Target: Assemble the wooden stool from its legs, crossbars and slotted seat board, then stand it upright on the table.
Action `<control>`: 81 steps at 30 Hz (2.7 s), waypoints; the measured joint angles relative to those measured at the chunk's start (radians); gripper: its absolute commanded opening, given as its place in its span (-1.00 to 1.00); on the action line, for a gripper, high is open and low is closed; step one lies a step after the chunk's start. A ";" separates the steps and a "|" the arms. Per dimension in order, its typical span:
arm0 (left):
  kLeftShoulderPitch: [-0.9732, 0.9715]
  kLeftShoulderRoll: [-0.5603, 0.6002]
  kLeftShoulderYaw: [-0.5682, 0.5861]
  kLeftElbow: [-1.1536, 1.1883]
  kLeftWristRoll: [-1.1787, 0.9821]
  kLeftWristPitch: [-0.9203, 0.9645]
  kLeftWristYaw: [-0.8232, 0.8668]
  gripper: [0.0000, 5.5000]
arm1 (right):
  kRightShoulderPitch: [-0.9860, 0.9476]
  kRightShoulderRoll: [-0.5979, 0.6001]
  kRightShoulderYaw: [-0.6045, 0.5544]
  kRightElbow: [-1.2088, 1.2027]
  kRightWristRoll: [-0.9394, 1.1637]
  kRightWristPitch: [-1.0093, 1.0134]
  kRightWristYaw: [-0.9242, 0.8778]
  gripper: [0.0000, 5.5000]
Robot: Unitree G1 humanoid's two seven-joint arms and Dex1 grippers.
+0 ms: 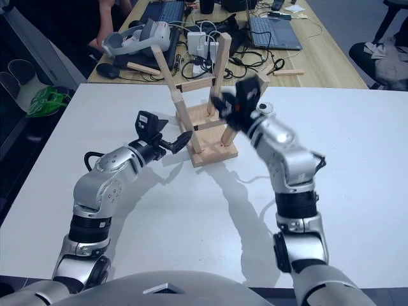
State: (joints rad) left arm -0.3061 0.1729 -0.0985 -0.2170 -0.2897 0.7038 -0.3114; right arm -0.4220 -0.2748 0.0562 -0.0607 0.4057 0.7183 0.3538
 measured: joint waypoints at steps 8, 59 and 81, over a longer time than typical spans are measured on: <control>-0.007 -0.018 0.008 0.001 0.001 -0.003 0.019 0.69 | 0.038 0.066 -0.038 0.048 -0.001 -0.110 -0.030 -0.99; -0.500 -0.078 0.473 0.139 -0.388 -0.470 0.250 0.69 | -0.241 0.214 0.470 0.017 -0.395 -0.459 0.251 -0.99; -0.366 -0.202 0.330 0.060 -0.389 -0.428 0.283 0.69 | -0.015 0.232 0.250 0.323 -0.660 -0.734 -0.324 -0.99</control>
State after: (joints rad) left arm -0.6718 -0.0295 0.2313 -0.1571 -0.6786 0.2755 -0.0287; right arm -0.4367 -0.0430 0.3061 0.2626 -0.2541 -0.0158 0.0295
